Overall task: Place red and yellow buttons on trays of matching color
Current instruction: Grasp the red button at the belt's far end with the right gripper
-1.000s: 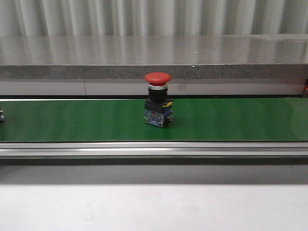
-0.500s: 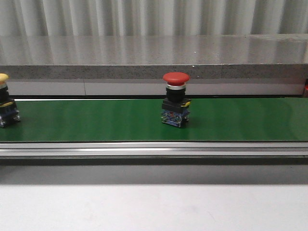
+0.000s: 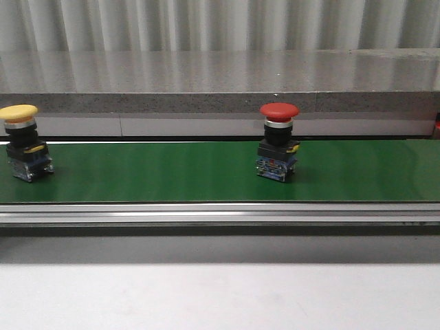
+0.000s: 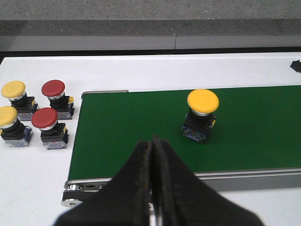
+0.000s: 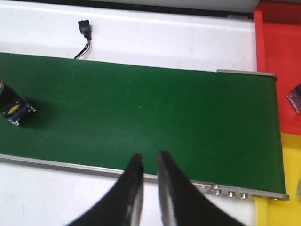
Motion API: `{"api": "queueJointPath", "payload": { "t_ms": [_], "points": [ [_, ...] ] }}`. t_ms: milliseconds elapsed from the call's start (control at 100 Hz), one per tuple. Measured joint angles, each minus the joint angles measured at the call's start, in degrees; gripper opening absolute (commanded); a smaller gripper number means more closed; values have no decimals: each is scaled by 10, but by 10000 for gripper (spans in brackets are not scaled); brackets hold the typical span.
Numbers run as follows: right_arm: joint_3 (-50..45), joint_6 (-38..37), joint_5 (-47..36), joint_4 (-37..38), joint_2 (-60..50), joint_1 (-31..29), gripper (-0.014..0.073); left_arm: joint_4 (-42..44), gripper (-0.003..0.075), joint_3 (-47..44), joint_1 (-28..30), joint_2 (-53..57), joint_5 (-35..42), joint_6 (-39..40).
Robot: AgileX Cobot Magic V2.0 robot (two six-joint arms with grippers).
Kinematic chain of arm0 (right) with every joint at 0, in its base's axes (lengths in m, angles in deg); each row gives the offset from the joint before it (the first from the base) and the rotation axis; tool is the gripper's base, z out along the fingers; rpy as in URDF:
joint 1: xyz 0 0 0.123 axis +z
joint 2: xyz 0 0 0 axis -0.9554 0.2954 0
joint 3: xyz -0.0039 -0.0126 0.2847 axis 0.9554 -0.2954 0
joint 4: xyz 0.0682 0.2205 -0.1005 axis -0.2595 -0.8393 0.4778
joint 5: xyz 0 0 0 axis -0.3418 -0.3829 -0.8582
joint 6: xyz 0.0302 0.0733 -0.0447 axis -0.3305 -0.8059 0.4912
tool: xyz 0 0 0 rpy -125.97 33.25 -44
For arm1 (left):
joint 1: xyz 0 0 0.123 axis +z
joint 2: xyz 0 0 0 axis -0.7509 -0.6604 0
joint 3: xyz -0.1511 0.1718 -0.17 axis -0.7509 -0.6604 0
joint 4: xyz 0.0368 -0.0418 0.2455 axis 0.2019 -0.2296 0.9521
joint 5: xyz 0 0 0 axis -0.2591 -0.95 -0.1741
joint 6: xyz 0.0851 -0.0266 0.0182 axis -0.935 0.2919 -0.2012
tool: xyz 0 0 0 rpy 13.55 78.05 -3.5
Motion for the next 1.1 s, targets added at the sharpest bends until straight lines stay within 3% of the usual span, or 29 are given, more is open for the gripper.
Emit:
{"api": "queueJointPath", "payload": {
  "t_ms": [90,150,230,460,850,1100],
  "points": [
    [0,0,13,-2,0,0,576,0,-20,0,0,0,0,0],
    [0,0,19,-8,0,0,672,0,-20,0,0,0,0,0],
    [0,0,24,-18,0,0,633,0,-20,0,0,0,0,0],
    [19,51,45,-52,38,12,627,0,-20,0,0,0,0,0],
    [102,103,27,-78,230,124,627,0,-20,0,0,0,0,0],
    [146,105,-7,-79,335,145,624,0,-20,0,0,0,0,0]
  ]
}}
